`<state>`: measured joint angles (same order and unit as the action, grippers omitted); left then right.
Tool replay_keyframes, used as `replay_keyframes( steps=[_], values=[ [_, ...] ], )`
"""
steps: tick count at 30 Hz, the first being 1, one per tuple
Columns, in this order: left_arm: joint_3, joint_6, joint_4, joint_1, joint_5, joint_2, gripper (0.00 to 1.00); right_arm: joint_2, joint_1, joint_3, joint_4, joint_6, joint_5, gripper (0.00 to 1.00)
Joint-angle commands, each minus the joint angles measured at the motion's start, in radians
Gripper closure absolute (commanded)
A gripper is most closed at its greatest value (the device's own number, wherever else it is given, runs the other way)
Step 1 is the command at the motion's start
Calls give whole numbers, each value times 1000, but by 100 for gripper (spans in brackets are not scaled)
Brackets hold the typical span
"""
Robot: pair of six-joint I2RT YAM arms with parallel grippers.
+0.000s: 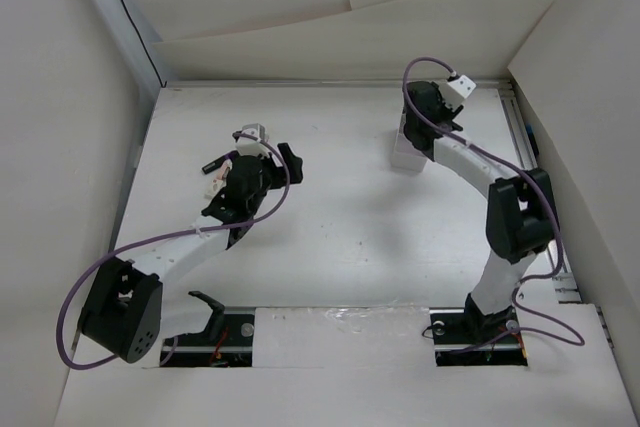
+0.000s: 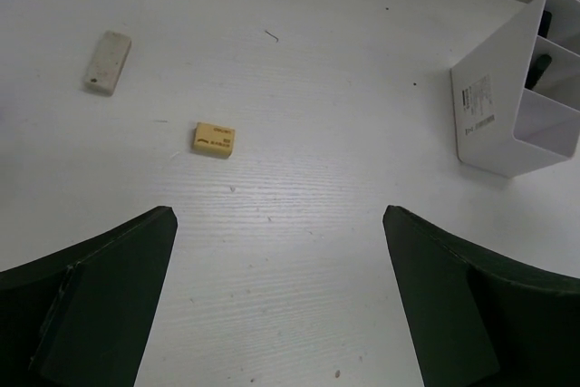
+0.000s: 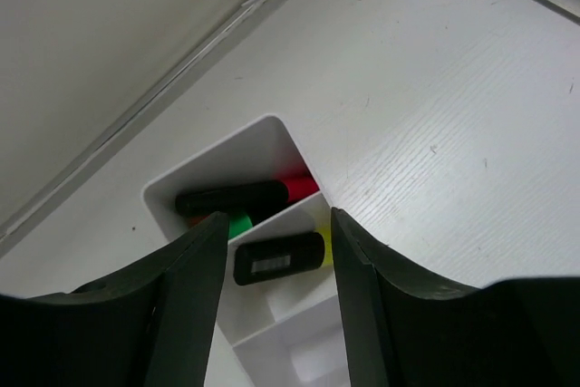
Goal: Sort the stationery into containers
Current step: Place the pen in the storage box, then pick up the pen from the center of the board.
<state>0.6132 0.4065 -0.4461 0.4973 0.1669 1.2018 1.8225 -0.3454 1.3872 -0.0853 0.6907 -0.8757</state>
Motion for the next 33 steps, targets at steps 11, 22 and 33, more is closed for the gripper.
replay_keyframes(
  steps=[11, 22, 33],
  values=[
    [123, 112, 141, -9, 223, 22, 67, -387, -201, -246, -31, 76, 334, 100],
    [230, 167, 250, -179, 108, 110, 79, -430, -310, -318, -45, 55, 406, 100],
    [309, 213, 359, -398, 63, 226, 52, -410, -310, -352, 13, 64, 442, 100]
  ],
)
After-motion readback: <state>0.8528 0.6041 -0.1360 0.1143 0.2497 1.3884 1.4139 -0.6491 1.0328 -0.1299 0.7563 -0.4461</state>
